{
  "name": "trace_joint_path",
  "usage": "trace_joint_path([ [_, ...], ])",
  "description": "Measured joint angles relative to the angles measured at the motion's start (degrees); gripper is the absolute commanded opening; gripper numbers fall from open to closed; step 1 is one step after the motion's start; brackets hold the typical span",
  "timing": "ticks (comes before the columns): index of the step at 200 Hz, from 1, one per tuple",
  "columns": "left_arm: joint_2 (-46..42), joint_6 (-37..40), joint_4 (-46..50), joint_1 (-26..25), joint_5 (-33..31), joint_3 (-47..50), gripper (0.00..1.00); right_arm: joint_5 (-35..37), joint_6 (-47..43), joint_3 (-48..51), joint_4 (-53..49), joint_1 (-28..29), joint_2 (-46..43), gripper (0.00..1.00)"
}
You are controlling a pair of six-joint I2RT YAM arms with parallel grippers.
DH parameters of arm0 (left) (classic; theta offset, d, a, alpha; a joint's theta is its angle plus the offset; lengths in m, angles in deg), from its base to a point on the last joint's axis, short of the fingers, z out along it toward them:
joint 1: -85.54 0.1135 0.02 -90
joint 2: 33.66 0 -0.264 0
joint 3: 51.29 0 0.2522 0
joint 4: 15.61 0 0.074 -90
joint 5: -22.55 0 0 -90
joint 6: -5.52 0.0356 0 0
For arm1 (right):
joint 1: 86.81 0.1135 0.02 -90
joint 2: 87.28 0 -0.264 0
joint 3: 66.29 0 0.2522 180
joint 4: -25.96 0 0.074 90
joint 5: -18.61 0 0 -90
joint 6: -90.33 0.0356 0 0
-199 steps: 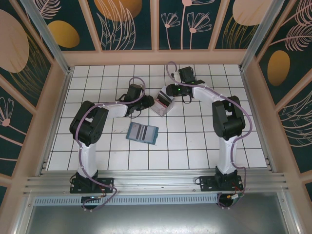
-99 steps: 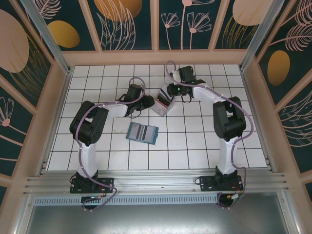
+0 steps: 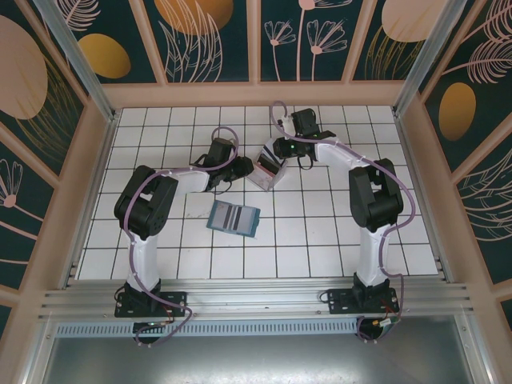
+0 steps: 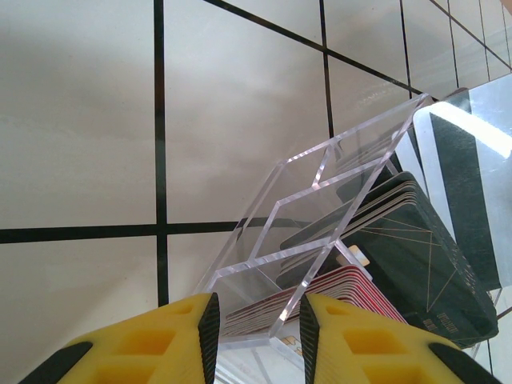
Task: Put the credit cards into the card holder
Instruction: Pick up the credit card from the storage box.
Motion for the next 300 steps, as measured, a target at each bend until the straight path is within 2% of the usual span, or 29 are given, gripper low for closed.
trace_joint_path([
  [34, 0.0, 0.0, 0.0, 0.0, 0.0, 0.0, 0.35, 0.2, 0.0, 0.0, 0.0, 0.0, 0.0, 0.18],
  [48, 0.0, 0.0, 0.0, 0.0, 0.0, 0.0, 0.35, 0.3, 0.0, 0.0, 0.0, 0.0, 0.0, 0.24],
  [61, 0.0, 0.0, 0.0, 0.0, 0.1, 0.0, 0.35, 1.0, 0.0, 0.0, -0.1, 0.1, 0.0, 0.24],
  [103, 0.0, 0.0, 0.0, 0.0, 0.2, 0.1, 0.35, 1.6, -0.2, 0.0, -0.6, 0.2, 0.0, 0.13],
  [209, 0.0, -0.2, 0.0, 0.0, 0.2, 0.1, 0.35, 0.6, -0.4, 0.0, -1.0, 0.4, -0.8, 0.13],
  [233, 0.0, -0.2, 0.0, 0.0, 0.2, 0.1, 0.35, 0.5, -0.4, 0.0, -1.0, 0.4, -0.8, 0.08],
  [252, 0.0, -0.2, 0.0, 0.0, 0.2, 0.1, 0.35, 0.4, -0.4, 0.0, -1.0, 0.4, -0.9, 0.07],
  [266, 0.0, -0.2, 0.0, 0.0, 0.2, 0.1, 0.35, 0.3, -0.4, 0.0, -1.0, 0.4, -0.9, 0.11],
  [300, 0.0, -0.2, 0.0, 0.0, 0.2, 0.1, 0.35, 0.2, -0.4, 0.0, -1.0, 0.3, -0.9, 0.12],
])
